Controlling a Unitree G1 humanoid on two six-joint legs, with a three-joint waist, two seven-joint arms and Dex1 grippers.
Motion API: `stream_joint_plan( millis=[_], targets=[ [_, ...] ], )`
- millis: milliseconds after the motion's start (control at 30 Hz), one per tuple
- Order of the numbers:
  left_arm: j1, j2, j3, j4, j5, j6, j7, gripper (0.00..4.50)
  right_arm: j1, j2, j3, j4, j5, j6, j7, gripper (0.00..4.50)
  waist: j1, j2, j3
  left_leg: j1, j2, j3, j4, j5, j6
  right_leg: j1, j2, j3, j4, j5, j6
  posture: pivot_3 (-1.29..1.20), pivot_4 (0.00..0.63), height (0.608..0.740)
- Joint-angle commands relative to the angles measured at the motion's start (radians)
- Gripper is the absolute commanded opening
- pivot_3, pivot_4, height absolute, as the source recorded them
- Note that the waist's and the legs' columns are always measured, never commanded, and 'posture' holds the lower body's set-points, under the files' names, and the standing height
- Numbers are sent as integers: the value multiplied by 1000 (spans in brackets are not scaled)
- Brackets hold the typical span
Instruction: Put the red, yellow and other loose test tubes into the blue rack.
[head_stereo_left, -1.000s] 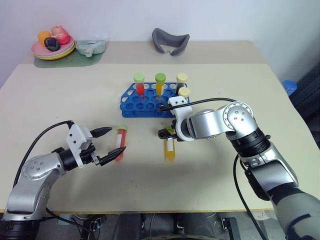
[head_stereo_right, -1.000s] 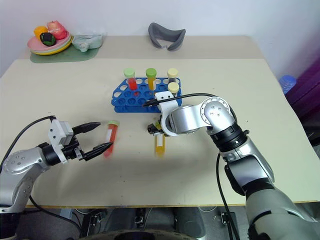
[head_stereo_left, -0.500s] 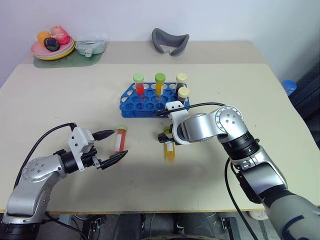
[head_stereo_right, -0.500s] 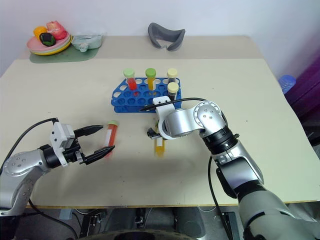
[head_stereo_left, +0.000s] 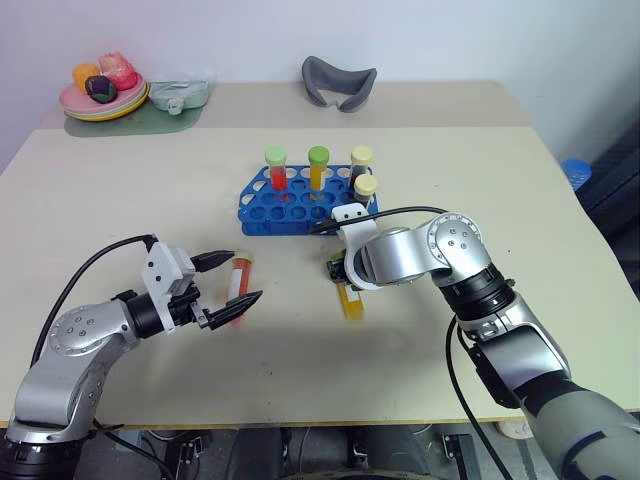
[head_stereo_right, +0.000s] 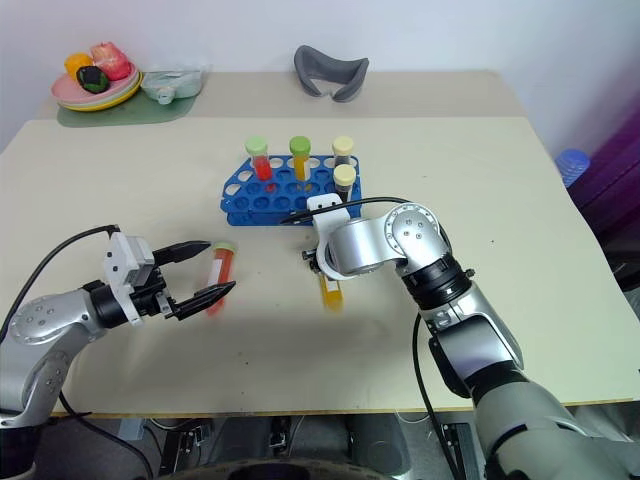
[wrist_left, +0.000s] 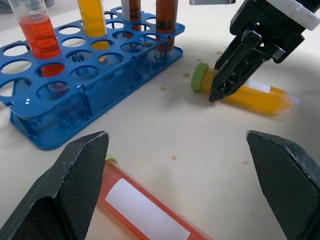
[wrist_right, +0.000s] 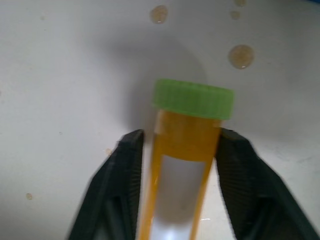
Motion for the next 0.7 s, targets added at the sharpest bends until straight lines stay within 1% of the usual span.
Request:
stream_joint_plan(
  millis=[33, 100, 200, 233, 267, 400, 533, 567, 633, 667, 700],
  targets=[
    [-6, 5, 13, -18, -15, -12, -6, 4500, 2, 8, -14, -5, 10, 4, -11, 2241, 0, 0, 0, 0, 0, 0, 0, 0, 0, 0, 0, 0, 0, 0, 0, 0, 150, 735],
    [-4, 5, 14, -11, -12, -19, -11, 4500, 2, 10, -15, -6, 10, 3, -10, 2241, 0, 0, 0, 0, 0, 0, 0, 0, 0, 0, 0, 0, 0, 0, 0, 0, 150, 735],
    [1, 4, 17, 0, -8, -30, -19, 4500, 0, 10, -17, -12, 10, 0, -6, 1454, 0, 0, 0, 0, 0, 0, 0, 0, 0, 0, 0, 0, 0, 0, 0, 0, 150, 735],
    [3, 4, 18, 4, -7, -34, -21, 4500, -2, 9, -18, -13, 10, -1, -4, 1015, -1, 0, 0, 0, 0, 0, 0, 0, 0, 0, 0, 0, 0, 0, 0, 0, 150, 735],
    [4, 4, 19, 5, -6, -37, -23, 4500, -4, 7, -17, -14, 10, 0, -2, 829, -1, 0, 0, 0, 0, 0, 0, 0, 0, 0, 0, 0, 0, 0, 0, 0, 150, 735],
    [8, 3, 19, 8, -3, -44, -25, 4500, -18, -5, -10, -20, 10, 4, 9, 829, -1, 0, 0, 0, 0, 0, 0, 0, 1, 0, 0, 0, 0, 0, 0, 0, 150, 735],
    [10, 4, 19, 7, -2, -49, -24, 4500, -71, -47, 23, -62, 10, 34, 109, 829, 0, 0, 0, 0, 0, 0, 0, -1, 2, 0, 0, 0, 0, 0, 0, 0, 150, 735],
    [12, 3, 20, 3, -3, -48, -21, 4500, -92, -54, 22, -101, 10, 53, 193, 829, 0, 0, 0, -1, 0, 0, 0, -2, 3, -1, 0, 0, 0, 0, 0, 0, 150, 735],
    [15, 3, 21, -2, -4, -46, -18, 4500, -121, -70, 22, -155, 3, 72, 314, 829, 0, 1, 0, -1, 0, 0, 0, -3, 5, -1, 0, 0, 0, 0, 0, 0, 150, 735],
    [17, 3, 23, -4, -4, -46, -16, 4500, -137, -83, 10, -196, -28, 87, 388, 829, -1, 1, 0, -1, 0, 0, -1, -3, 6, -2, 0, 0, 0, 0, 0, 0, 150, 735],
    [20, 4, 25, -6, -4, -46, -14, 4500, -144, -98, -15, -254, -98, 91, 479, 829, 0, 1, 1, -1, 0, 0, -1, -3, 6, -2, 0, 0, 0, 0, 0, 0, 150, 735]
  ],
)
